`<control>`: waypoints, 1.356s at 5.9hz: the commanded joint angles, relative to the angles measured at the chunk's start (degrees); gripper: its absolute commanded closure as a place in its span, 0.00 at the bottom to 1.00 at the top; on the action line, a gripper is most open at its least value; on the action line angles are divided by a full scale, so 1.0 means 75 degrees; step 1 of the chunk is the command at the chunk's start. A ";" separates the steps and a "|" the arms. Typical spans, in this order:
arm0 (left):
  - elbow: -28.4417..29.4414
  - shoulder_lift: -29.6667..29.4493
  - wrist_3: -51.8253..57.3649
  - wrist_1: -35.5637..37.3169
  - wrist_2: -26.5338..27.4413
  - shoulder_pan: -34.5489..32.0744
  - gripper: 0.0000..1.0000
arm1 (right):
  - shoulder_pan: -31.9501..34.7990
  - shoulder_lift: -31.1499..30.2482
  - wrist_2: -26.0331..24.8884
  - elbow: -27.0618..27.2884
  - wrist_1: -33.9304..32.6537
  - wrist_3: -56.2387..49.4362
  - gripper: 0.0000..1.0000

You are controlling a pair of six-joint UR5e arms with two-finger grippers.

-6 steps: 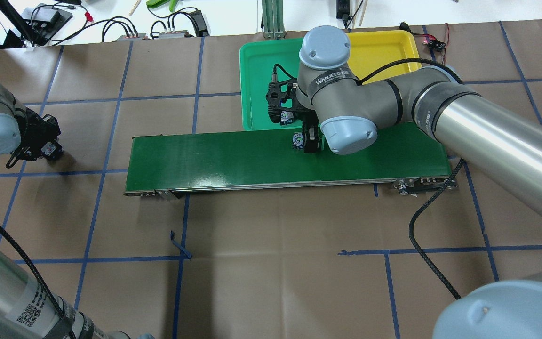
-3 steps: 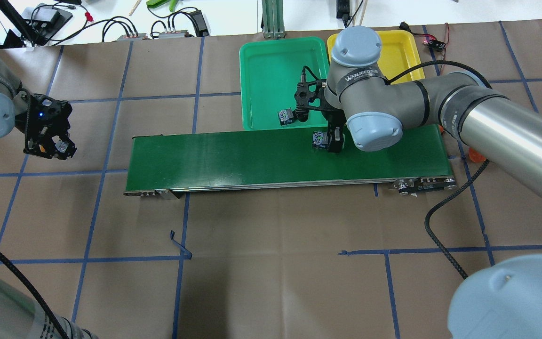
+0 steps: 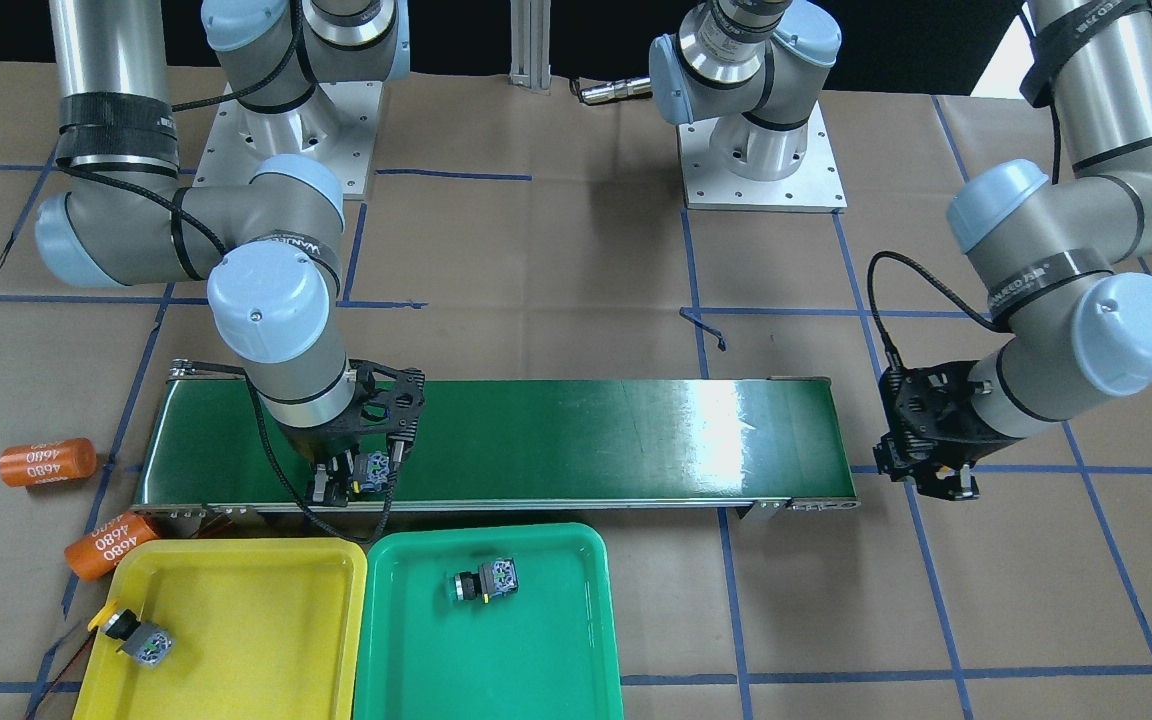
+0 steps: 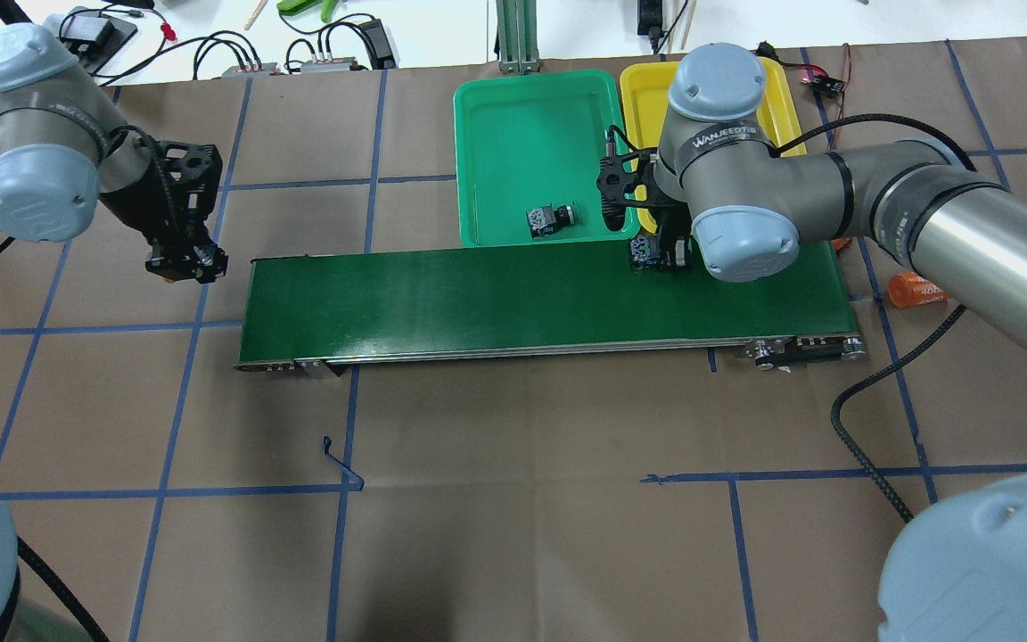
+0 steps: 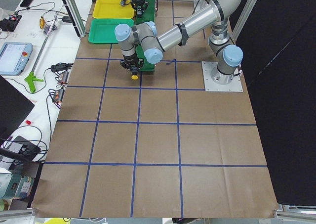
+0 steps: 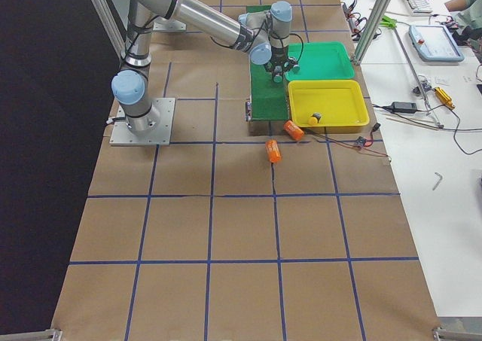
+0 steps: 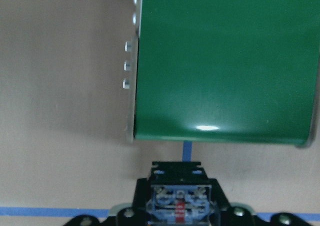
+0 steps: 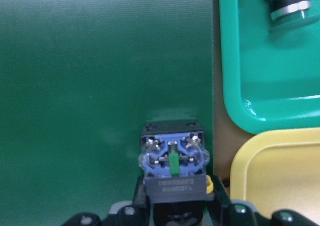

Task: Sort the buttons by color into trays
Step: 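Lift green button toward trays with right while left carries button over, then drop green button into green tray with right while left places yellow button on conveyor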

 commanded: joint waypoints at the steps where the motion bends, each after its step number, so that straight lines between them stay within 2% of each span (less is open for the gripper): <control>1: -0.0145 -0.0023 -0.1696 0.0048 -0.0032 -0.1060 0.99 | -0.0369 -0.0209 -0.0092 0.0012 0.0009 -0.0685 0.91; 2: -0.0390 0.0012 -0.2062 0.0095 -0.0021 -0.1285 0.95 | -0.0568 -0.0384 -0.0138 -0.0104 -0.0014 -0.0944 0.92; 3: -0.0555 0.0093 -0.2159 0.0060 -0.0055 -0.1288 0.02 | -0.0582 -0.0583 -0.0092 -0.0384 -0.0061 -0.0981 0.92; 4: -0.0545 0.0187 -0.2264 0.0014 -0.0067 -0.1276 0.02 | -0.0489 -0.0388 -0.0022 -0.0967 -0.0050 -0.0970 0.92; 5: -0.0394 0.0327 -0.3483 -0.0184 -0.0044 -0.1369 0.02 | -0.0244 0.0101 0.0199 -0.1425 -0.0189 -0.0958 0.91; 8: -0.0300 0.1591 -0.8075 -0.0735 -0.0160 -0.1861 0.02 | 0.0482 0.1905 0.0773 -0.3030 -0.0552 -0.0690 0.90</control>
